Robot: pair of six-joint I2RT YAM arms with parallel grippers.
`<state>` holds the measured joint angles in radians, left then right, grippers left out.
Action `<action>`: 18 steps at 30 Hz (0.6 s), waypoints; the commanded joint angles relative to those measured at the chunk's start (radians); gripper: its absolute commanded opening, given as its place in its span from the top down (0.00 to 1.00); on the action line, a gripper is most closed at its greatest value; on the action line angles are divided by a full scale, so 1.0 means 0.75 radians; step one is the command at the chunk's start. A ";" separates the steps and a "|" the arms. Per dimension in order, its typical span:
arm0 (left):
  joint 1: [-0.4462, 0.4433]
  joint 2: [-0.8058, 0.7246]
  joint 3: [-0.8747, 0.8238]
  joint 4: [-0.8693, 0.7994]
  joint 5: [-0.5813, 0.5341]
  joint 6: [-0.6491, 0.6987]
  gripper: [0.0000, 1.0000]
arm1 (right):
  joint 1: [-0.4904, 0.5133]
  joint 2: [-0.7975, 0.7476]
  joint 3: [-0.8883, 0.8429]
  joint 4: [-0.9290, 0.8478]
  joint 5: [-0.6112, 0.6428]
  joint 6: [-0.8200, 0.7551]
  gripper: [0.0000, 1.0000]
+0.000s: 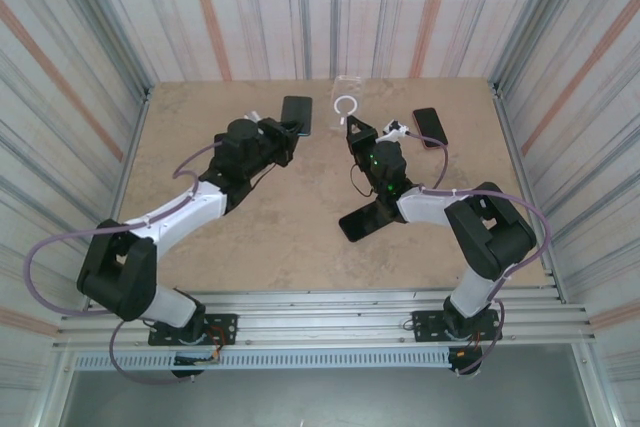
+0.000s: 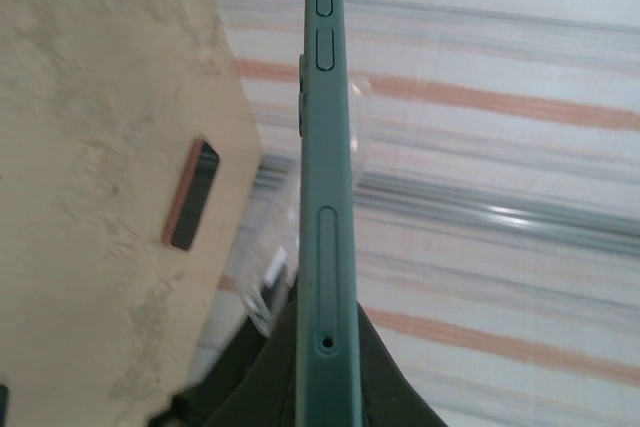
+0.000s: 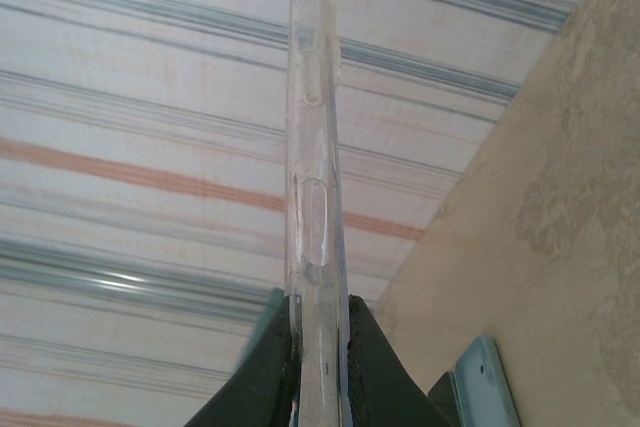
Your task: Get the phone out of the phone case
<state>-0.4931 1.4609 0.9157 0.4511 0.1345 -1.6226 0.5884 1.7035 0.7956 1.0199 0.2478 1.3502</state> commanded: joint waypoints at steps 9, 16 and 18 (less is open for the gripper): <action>0.120 0.320 -0.075 0.453 -0.065 0.155 1.00 | 0.015 0.049 0.048 -0.075 -0.097 0.028 1.00; 0.144 0.540 0.011 0.562 -0.081 0.160 1.00 | 0.040 0.112 0.070 -0.075 -0.128 0.042 1.00; 0.157 0.597 0.032 0.573 -0.066 0.150 1.00 | 0.046 0.127 0.069 -0.074 -0.132 0.052 1.00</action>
<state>-0.3927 1.8828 0.8879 0.7563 0.0952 -1.5303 0.6151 1.7802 0.8230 0.9665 0.1581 1.3571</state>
